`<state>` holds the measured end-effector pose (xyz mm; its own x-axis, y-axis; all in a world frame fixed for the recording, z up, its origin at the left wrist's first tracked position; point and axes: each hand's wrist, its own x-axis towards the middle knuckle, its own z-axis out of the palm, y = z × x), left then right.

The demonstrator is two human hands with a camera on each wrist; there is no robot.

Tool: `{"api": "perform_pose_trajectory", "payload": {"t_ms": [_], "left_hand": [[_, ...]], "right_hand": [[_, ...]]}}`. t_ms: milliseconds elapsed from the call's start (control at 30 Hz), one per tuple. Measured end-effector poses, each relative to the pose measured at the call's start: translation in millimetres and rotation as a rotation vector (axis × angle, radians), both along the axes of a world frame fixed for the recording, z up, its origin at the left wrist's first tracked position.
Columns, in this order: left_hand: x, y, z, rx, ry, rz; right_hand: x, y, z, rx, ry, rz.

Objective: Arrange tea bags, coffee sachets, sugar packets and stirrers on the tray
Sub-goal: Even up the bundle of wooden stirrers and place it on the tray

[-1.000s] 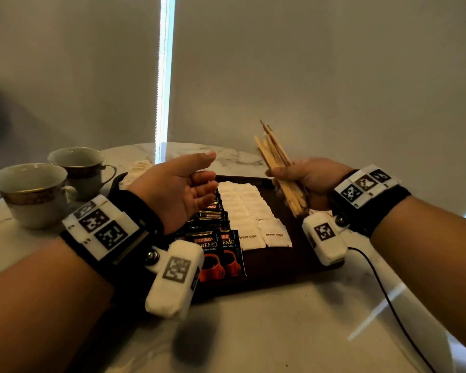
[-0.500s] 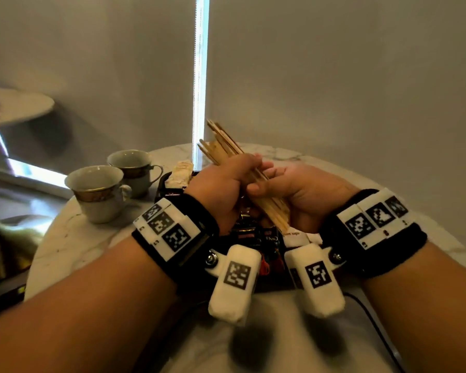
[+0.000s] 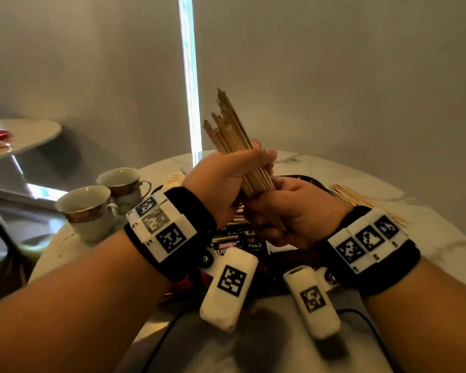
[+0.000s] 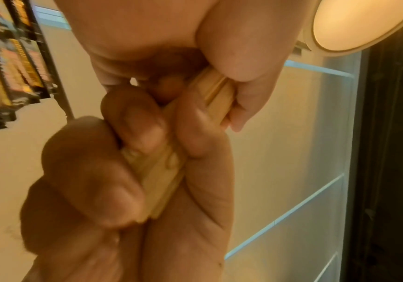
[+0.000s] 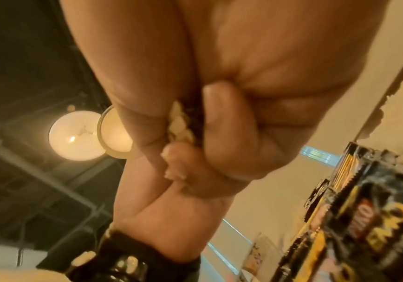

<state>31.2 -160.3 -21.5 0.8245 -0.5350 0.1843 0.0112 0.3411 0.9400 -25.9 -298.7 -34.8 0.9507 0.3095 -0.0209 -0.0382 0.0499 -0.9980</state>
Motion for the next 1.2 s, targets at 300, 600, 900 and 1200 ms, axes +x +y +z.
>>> {"api": "perform_pose_trajectory", "payload": {"t_ms": [300, 600, 900, 1200], "left_hand": [[4, -30, 28, -0.099, -0.095, -0.260], [23, -29, 20, -0.277, 0.000, 0.122], [4, -56, 6, -0.227, -0.066, 0.086], [3, -55, 2, -0.161, -0.085, 0.065]], "right_hand": [[2, -22, -1, 0.459, 0.072, 0.303], [11, -22, 9, 0.436, 0.187, -0.142], [12, -18, 9, 0.860, 0.284, -0.221], [6, -24, 16, 0.962, 0.251, -0.099]]}}
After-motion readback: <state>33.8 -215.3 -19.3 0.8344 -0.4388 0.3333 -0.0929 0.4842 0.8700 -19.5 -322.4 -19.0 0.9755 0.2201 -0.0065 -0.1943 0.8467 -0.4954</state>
